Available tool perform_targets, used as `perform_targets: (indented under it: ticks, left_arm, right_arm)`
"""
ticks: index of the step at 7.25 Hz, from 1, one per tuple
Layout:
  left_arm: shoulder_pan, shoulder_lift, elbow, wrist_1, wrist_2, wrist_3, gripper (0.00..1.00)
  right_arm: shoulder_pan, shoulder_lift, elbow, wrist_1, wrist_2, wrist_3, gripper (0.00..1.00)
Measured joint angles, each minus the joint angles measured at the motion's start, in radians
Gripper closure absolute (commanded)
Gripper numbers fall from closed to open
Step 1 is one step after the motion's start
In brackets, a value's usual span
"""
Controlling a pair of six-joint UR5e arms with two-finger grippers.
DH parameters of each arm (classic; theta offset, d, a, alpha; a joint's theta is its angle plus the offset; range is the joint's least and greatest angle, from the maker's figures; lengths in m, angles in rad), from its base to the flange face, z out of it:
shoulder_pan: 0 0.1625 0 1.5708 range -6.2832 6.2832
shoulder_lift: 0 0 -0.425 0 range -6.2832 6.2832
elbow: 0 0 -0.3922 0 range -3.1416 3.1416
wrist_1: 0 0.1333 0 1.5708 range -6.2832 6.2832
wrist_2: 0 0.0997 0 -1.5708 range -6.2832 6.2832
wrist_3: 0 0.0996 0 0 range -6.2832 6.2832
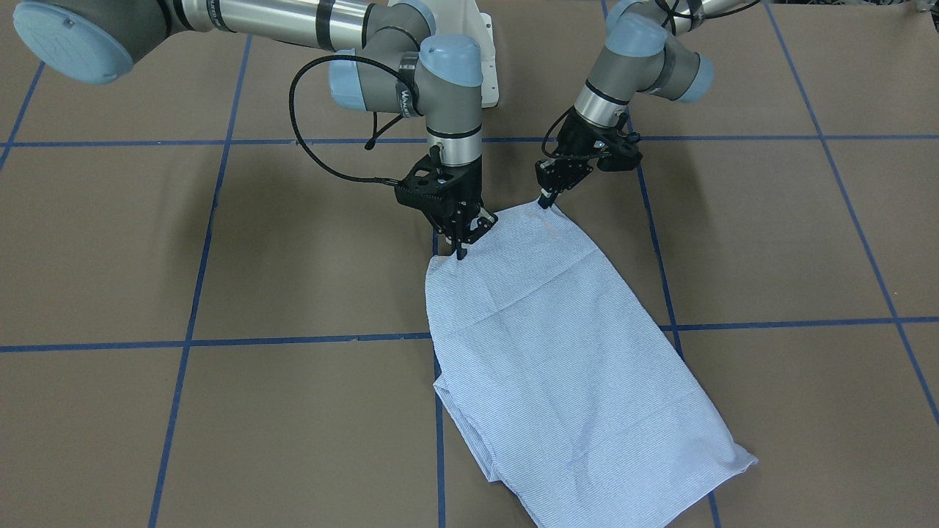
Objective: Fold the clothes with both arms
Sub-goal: 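Lift the shirt with both grippers and fold it over toward each other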
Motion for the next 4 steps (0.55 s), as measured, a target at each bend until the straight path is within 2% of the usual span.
perform_targets:
  ticks: [1,4]
  left_arm:
    - [0.001,0.0,-0.054,0.028,-0.006,0.001,1.0]
    - [0.013,-0.02,-0.298,0.257,-0.047,0.001,1.0]
  right_arm:
    - [0.0,-0.047,0.064,-0.002,0.001,-0.004,1.0]
    - [-0.057,-0.246,0.358,-0.048,-0.021,-0.005,1.0]
